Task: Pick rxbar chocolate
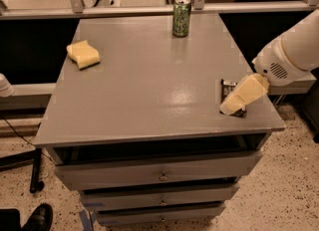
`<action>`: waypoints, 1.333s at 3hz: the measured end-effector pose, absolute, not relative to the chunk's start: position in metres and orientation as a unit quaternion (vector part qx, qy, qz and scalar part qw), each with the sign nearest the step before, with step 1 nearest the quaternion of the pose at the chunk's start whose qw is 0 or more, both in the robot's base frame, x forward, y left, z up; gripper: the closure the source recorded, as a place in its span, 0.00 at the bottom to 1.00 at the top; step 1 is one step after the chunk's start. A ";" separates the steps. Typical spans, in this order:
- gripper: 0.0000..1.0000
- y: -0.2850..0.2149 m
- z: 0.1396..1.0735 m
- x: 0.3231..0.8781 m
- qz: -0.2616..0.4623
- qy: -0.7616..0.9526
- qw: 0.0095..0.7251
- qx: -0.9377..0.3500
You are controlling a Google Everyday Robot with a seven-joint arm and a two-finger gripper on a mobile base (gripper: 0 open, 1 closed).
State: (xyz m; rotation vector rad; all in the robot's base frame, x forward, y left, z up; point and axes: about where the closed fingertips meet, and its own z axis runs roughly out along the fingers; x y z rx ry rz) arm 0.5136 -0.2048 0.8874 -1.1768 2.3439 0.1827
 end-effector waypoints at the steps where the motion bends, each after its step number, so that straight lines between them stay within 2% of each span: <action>1: 0.00 -0.228 0.865 0.527 0.086 0.897 0.274 -0.335; 2: 0.00 -0.238 0.851 0.536 0.105 0.912 0.295 -0.266; 4: 0.00 -0.219 0.838 0.553 0.146 0.910 0.322 -0.218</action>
Offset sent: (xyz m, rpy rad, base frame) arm 0.0335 -0.0502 -0.0551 0.2912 0.0017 -0.4861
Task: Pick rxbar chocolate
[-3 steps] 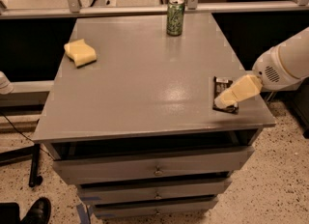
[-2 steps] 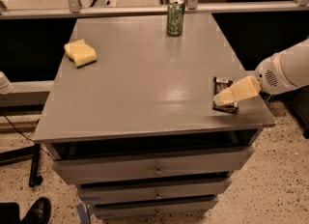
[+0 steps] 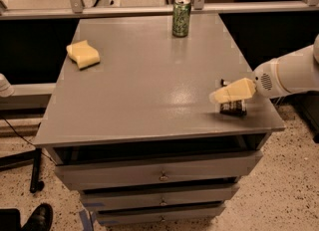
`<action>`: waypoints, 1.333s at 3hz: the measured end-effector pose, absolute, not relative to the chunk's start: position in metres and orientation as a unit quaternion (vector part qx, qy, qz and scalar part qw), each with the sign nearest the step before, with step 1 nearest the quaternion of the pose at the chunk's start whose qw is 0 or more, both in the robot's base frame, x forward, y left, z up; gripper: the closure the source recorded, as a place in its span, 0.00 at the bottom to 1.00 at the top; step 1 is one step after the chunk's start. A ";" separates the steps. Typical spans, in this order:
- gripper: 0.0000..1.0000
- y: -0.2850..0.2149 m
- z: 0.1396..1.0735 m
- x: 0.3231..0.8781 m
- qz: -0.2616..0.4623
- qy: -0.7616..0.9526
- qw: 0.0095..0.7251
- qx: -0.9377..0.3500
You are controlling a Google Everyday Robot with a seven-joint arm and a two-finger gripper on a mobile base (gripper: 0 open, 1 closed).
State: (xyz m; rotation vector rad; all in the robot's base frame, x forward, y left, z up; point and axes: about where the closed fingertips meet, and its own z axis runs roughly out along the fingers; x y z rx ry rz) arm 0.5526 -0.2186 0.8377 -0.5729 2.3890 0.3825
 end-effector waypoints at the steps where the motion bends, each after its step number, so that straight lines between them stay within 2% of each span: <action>1: 0.18 -0.201 0.829 0.552 0.154 0.907 0.319 -0.228; 4: 0.87 -0.192 0.825 0.548 0.157 0.906 0.315 -0.237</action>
Offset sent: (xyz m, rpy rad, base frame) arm -0.0078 0.0337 -0.0285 0.0093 0.0193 0.0592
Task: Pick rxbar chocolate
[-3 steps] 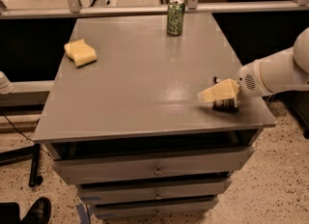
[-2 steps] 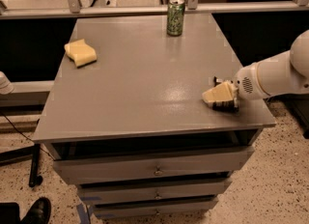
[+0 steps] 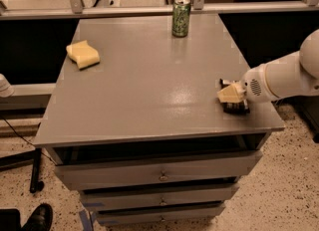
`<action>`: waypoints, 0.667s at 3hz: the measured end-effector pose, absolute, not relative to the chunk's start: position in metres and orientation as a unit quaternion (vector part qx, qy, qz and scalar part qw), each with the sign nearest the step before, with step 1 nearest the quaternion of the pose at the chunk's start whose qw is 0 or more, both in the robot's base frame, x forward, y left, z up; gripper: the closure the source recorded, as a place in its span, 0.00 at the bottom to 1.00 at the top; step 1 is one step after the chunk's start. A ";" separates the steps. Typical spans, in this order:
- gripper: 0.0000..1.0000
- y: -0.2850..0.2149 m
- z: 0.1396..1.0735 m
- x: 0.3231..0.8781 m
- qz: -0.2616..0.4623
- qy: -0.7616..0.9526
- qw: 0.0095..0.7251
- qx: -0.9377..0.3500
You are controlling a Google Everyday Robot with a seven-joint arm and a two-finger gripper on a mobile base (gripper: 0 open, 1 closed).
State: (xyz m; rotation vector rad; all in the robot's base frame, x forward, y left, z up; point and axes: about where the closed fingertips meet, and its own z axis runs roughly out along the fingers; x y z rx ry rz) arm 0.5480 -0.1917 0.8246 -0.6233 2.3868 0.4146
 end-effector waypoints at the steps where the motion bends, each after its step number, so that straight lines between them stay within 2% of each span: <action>1: 1.00 -0.192 0.825 0.548 0.157 0.906 0.315 -0.237; 2: 1.00 -0.192 0.825 0.548 0.157 0.906 0.315 -0.237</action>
Offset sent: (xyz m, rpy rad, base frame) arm 0.0149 0.0089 0.1130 0.0148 -0.2720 0.1754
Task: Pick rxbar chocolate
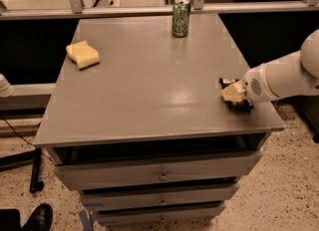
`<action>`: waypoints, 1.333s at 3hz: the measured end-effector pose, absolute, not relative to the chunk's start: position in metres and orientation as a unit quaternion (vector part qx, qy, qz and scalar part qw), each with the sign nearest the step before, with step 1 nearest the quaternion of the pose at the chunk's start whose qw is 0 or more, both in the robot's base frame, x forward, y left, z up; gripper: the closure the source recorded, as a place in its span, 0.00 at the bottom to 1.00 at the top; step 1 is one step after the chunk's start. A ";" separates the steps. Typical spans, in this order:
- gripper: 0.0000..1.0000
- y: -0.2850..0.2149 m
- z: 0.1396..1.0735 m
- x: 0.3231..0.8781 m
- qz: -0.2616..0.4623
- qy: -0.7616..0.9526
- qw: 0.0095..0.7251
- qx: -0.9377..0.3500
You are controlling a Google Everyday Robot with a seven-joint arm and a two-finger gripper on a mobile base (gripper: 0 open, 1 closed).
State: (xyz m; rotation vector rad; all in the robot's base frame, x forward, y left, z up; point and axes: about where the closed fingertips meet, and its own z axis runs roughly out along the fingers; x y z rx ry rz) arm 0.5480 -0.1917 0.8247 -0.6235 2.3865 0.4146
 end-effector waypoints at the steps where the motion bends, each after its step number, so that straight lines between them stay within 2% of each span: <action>1: 1.00 -0.192 0.826 0.548 0.157 0.906 0.315 -0.237; 4: 1.00 -0.192 0.827 0.548 0.157 0.906 0.315 -0.237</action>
Offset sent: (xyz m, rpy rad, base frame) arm 0.0330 0.0118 0.1407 -0.0186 -0.3291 0.2272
